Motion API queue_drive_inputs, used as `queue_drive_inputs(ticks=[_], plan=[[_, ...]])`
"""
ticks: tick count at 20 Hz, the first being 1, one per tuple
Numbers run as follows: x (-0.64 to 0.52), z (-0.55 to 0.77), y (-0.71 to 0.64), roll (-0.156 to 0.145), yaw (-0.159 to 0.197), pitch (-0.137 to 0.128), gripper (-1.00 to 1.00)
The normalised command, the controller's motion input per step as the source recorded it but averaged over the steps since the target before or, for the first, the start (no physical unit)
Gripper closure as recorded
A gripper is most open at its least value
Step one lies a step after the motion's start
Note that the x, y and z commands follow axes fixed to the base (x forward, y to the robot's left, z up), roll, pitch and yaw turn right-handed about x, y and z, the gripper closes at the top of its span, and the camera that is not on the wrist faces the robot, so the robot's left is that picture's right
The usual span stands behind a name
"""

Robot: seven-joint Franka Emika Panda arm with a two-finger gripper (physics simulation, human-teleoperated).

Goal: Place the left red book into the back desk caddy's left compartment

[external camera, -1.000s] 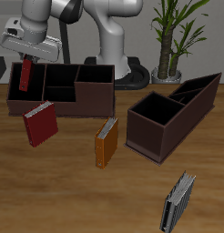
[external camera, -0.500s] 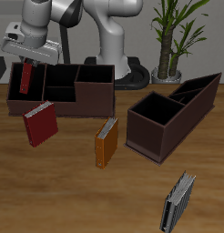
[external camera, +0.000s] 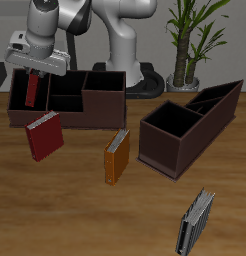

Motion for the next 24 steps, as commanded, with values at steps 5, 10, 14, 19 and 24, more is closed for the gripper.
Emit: queue_drive_inputs(ticks=[5, 10, 14, 19, 24], plan=[[0.06, -0.22, 0.0, 0.001, -0.011, 0.034, 1.0], [0.03, -0.19, -0.1, -0.017, -0.011, 0.031, 1.0], [0.07, -0.23, 0.0, -0.006, 0.004, 0.045, 1.0], [0.08, -0.19, 0.02, 0.009, -0.034, 0.052, -1.0], [0.05, 0.0, 0.03, -0.001, 0.009, 0.024, -1.0]])
